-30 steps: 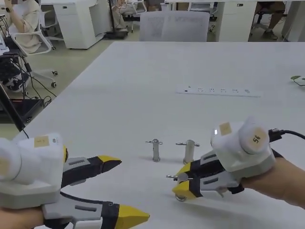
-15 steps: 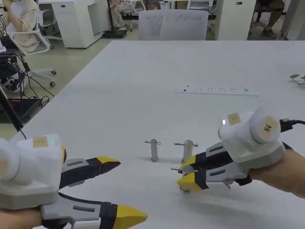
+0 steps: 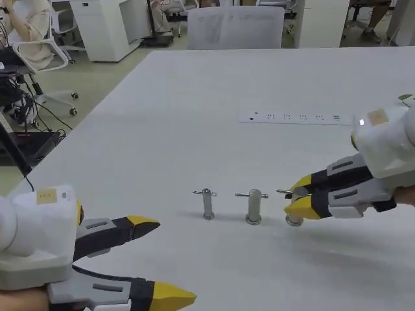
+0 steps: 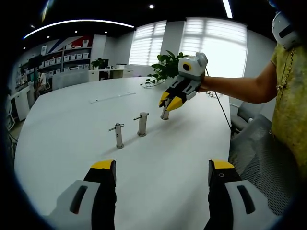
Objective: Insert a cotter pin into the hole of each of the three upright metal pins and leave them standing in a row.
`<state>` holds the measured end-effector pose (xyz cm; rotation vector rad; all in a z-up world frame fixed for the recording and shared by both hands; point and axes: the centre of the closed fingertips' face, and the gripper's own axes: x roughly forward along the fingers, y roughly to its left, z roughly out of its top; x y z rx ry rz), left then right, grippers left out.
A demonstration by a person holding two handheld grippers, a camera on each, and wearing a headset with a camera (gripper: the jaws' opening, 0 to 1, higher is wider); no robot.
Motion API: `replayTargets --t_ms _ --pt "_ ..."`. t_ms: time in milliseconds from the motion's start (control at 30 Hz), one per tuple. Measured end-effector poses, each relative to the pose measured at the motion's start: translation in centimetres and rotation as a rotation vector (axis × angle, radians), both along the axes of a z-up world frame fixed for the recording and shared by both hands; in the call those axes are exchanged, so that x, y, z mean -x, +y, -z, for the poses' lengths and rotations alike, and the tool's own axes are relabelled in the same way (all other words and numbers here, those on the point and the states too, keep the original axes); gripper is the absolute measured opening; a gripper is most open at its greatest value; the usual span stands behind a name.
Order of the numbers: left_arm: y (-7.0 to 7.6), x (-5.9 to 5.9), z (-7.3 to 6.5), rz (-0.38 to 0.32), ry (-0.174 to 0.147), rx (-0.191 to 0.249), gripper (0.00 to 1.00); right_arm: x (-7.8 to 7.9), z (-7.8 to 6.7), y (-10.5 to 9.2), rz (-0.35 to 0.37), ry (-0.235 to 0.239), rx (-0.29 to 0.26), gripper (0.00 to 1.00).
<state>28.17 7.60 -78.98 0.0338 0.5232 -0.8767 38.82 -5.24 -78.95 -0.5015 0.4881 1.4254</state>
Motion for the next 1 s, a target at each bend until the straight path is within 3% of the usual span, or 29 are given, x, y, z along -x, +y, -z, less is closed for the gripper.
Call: replayTargets --t_ms 367,600,1000 --pt "0.4 -0.2 0.7 -0.015 0.031 -0.018 0.78 -2.3 1.8 -0.8 0.015 0.030 0.006 0.12" --pt "0.4 -0.2 0.9 -0.023 0.036 -0.020 0.78 -2.5 3.2 -0.8 0.009 0.042 0.014 0.12" --pt "0.5 0.1 1.2 -0.029 0.046 -0.024 0.77 -2.3 4.2 -0.9 -0.003 0.044 0.035 0.12"
